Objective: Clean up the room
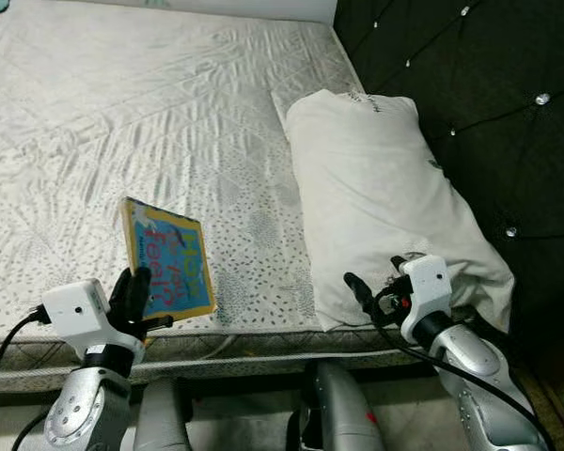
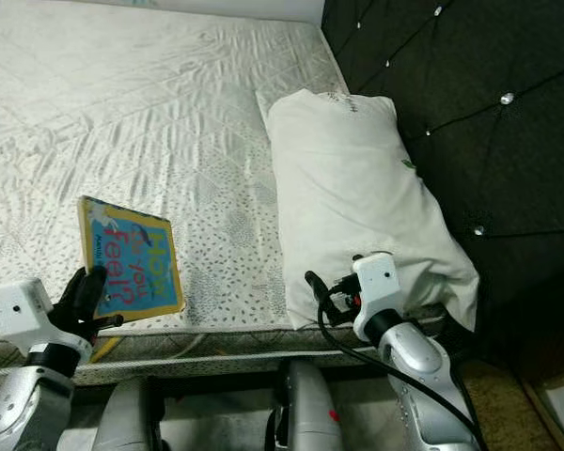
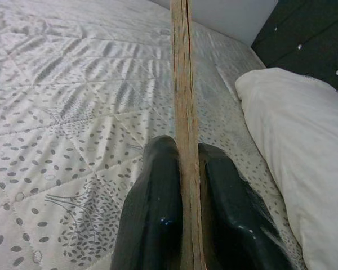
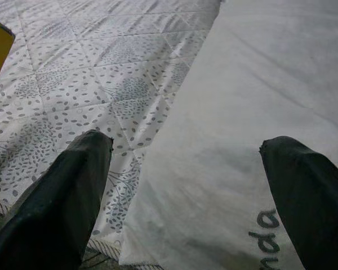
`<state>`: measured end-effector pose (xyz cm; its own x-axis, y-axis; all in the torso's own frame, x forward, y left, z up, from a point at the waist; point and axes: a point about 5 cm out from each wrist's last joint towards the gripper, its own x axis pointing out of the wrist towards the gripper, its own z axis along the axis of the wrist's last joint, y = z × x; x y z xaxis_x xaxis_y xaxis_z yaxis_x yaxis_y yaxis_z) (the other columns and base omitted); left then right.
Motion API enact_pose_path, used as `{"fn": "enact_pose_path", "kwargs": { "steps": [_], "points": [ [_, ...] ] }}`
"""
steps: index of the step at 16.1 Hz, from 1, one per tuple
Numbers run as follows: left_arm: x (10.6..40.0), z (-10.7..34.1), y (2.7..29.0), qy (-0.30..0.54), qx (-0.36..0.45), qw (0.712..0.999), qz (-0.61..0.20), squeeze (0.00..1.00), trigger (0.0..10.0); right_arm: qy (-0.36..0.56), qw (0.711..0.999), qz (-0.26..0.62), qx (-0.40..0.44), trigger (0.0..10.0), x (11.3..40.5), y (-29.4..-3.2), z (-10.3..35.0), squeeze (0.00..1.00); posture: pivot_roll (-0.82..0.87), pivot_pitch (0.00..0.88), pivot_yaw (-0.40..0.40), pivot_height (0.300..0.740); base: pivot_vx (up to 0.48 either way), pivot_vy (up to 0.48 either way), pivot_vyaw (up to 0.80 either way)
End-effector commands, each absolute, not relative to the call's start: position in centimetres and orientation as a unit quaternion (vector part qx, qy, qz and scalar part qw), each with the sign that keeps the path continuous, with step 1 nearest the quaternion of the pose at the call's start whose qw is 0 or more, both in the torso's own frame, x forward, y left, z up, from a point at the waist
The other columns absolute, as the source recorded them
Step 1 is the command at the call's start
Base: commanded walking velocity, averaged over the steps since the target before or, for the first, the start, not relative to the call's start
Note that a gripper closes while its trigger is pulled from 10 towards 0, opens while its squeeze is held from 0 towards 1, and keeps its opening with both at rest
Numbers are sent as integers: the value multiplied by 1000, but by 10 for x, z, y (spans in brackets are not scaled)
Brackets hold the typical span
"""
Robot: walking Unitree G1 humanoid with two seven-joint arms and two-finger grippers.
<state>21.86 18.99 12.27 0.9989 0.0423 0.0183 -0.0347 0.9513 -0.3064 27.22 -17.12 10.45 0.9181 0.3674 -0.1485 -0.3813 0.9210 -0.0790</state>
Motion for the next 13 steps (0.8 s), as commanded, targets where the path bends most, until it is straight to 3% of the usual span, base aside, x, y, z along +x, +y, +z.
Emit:
{"fn": "enact_pose_path", "kwargs": {
  "steps": [1, 3, 13],
  "points": [
    [218, 125, 190, -18, -154, 988, 18, 0, 0, 66, 977, 194, -57, 10000, 273, -171, 105, 0, -57, 160, -108, 597, 0, 0, 800],
    [219, 125, 189, -18, -155, 988, 18, 0, 0, 68, 978, 190, -45, 10000, 273, -171, 104, 0, -57, 160, -108, 597, 0, 0, 719],
    [242, 135, 183, -34, -158, 987, -14, 0, 0, 68, 979, 184, -51, 10000, 269, -176, 104, 0, -74, 171, -117, 572, 0, 0, 0]
  ]
}}
